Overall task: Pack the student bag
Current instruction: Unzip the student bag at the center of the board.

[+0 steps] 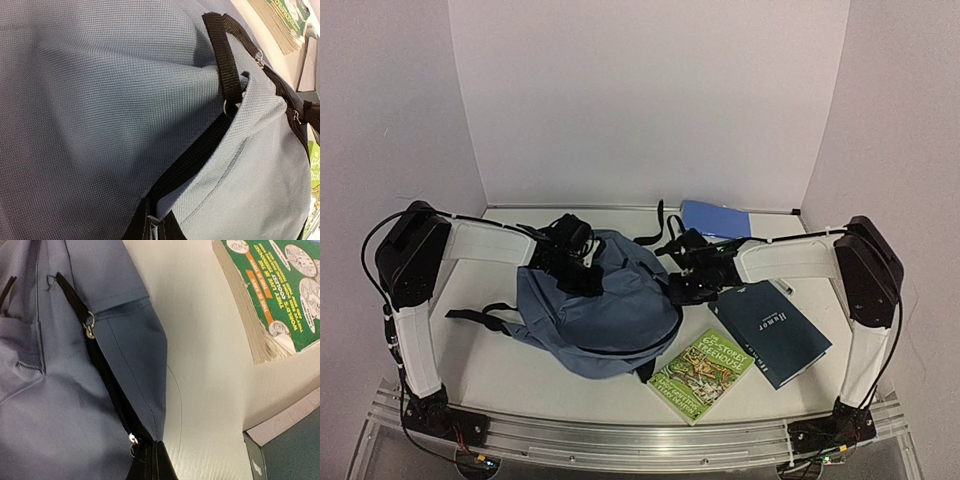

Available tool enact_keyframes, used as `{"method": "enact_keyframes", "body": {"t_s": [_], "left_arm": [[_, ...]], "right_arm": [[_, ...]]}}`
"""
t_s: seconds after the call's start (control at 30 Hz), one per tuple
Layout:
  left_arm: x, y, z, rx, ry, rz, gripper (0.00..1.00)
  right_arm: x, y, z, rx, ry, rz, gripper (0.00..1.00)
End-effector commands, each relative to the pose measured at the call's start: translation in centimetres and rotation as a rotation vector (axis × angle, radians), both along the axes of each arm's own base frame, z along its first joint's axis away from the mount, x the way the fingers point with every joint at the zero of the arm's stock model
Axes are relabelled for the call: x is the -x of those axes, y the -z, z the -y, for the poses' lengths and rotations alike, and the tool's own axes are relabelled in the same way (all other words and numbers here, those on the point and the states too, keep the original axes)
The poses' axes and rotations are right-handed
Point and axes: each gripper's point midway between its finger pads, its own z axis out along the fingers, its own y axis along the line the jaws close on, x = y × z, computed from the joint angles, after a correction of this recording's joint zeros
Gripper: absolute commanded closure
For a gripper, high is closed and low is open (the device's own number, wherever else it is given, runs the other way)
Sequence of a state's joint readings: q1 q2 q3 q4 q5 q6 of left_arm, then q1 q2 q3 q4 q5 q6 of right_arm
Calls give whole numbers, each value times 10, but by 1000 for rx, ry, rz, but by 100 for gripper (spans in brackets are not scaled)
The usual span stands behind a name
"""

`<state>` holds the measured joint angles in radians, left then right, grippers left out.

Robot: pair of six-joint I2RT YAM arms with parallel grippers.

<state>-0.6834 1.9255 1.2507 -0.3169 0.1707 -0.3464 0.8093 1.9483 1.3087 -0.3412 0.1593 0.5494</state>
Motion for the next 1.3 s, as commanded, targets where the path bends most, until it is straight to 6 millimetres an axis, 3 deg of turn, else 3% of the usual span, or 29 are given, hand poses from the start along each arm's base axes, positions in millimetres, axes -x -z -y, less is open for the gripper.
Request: {"method": "enact_keyframes", "body": {"t_s": [0.0,0.3,0.73,0.93,1.1,1.27], "left_arm": [[-19,-12,-11,-17,-58,38,100],[-25,-12,-19,-29,-80,46,100],[-50,-13,-28,15,-178,53,100],[-63,-10,-24,26,-212,52,100],[-71,-9,-22,40,-250,62,100],[-79,-10,-18,61,-270,70,100]], "right_arm": [[16,0,10,-20,5,-55,100],[37,-13,-2,-97,-56,-106,100],[106,-5,-30,-172,-184,-269,100],[133,-13,-60,-219,-237,-292,100],[143,-37,-98,-347,-261,-273,100],[151,-48,-136,-455,-289,-261,100]]}}
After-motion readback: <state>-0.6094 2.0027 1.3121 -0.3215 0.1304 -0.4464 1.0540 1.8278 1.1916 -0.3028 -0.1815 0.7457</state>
